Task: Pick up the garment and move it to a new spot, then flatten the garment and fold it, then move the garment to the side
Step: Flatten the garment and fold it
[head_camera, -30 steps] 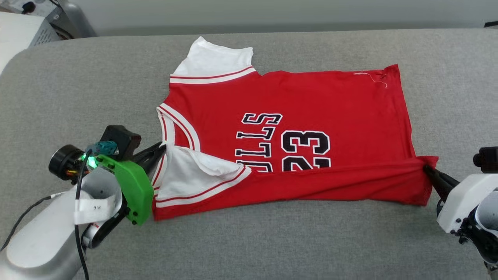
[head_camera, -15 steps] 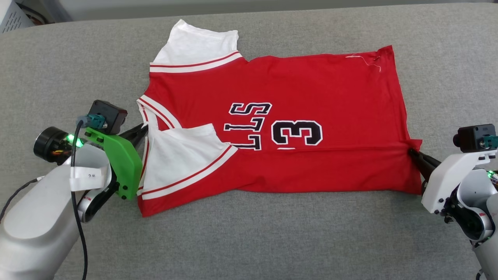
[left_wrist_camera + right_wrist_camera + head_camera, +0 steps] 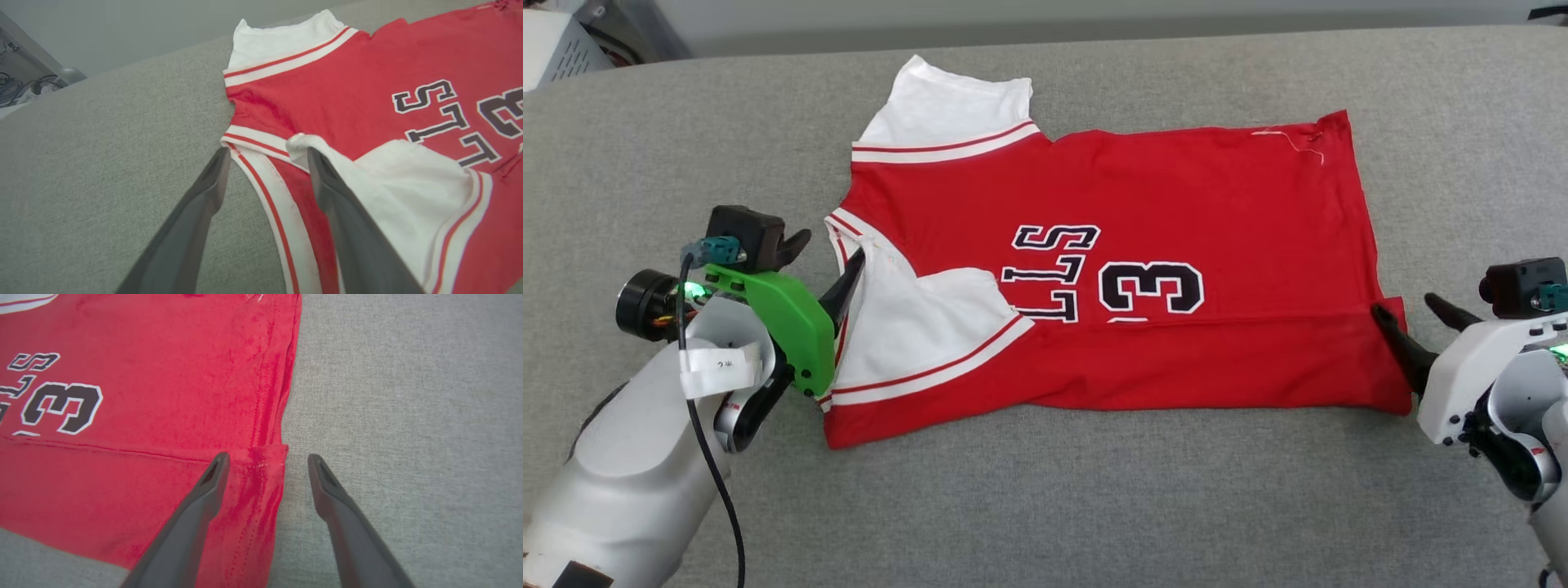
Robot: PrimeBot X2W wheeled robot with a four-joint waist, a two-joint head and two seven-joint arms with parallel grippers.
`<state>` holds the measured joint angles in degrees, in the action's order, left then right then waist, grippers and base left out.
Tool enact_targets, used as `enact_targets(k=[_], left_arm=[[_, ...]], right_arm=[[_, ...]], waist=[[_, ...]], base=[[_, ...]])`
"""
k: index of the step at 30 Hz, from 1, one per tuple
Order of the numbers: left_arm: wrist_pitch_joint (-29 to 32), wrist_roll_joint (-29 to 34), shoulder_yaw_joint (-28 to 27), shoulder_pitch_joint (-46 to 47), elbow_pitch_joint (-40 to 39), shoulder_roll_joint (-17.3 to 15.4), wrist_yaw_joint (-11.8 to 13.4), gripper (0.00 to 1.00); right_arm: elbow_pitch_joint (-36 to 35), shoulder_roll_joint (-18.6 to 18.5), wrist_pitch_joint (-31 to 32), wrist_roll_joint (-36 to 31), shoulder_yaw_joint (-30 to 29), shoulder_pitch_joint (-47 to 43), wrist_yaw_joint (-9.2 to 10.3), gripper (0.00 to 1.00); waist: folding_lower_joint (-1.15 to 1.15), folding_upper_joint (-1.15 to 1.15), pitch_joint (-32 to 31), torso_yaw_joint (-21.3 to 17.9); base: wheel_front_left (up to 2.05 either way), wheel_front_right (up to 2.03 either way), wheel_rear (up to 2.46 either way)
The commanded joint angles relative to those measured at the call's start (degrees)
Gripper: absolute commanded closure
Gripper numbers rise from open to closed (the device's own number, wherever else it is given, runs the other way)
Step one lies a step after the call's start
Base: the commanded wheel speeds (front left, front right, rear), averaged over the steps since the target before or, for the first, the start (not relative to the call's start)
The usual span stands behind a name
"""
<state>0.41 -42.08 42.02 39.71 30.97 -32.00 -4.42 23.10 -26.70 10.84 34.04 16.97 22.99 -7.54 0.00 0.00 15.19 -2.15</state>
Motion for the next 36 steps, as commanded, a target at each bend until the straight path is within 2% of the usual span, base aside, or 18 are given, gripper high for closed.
enact_targets(k=[1, 6, 13, 17, 22, 26, 30, 32, 36], left_arm=[[-1.39, -1.02, -0.84, -0.97, 0.17, 0.65, 0.54, 0.0], [-4.77, -4.46, -3.37, -5.38, -0.51, 1.71, 2.29, 0.0], [-5.12, -9.24, -6.15, -13.19, -6.78, 1.77, 6.75, 0.0], [-1.41, -11.63, -6.68, -19.04, -12.01, 0.82, 12.35, 0.0], [5.48, -14.05, -5.4, -25.8, -20.94, -0.92, 18.42, 0.0], [8.21, -14.56, -5.23, -28.17, -25.74, -2.18, 22.25, 0.0], [9.18, -12.52, -4.75, -28.16, -26.61, -3.72, 25.52, 0.0], [9.03, -12.53, -5.03, -27.98, -26.69, -3.42, 26.23, 0.0], [8.86, -12.92, -5.27, -27.65, -25.55, -3.08, 25.93, 0.0]], right_arm=[[-0.99, -1.25, -1.48, -1.97, 0.62, -0.31, 0.05, 0.0], [-4.34, -0.96, -3.41, -3.33, -1.51, -3.54, 0.05, 0.0], [-10.63, 0.01, -0.37, -6.82, -6.65, -9.53, 0.05, 0.0], [-14.59, 2.69, 4.66, -8.46, -10.75, -13.53, 0.05, 0.0], [-20.54, 8.52, 13.03, -11.11, -16.36, -17.82, 0.05, 0.0], [-25.77, 11.9, 18.49, -13.96, -19.19, -20.35, 0.05, 0.0], [-30.0, 14.29, 21.4, -15.49, -20.13, -21.37, 0.05, 0.0], [-31.43, 14.98, 22.19, -15.98, -20.36, -21.62, 0.05, 0.0], [-33.01, 15.83, 22.92, -16.54, -20.49, -21.94, 0.05, 0.0]], waist=[[0.0, 0.0, -1.56, 0.59], [0.0, 0.0, -4.38, 1.14], [0.0, 0.0, -7.07, 1.89], [0.0, 0.0, -7.78, 1.95], [0.0, 0.0, -7.76, 1.55], [0.0, 0.0, -6.97, 1.26], [0.0, 0.0, -5.63, 0.47], [0.0, 0.0, -4.81, 0.01], [0.0, 0.0, -3.32, -0.98]], base=[[0.0, 0.0, 0.0], [0.0, 0.0, 0.0], [0.0, 0.0, 0.0], [0.0, 0.0, 0.0], [0.0, 0.0, 0.0], [0.0, 0.0, 0.0], [0.0, 0.0, 0.0], [0.0, 0.0, 0.0], [0.0, 0.0, 0.0]])
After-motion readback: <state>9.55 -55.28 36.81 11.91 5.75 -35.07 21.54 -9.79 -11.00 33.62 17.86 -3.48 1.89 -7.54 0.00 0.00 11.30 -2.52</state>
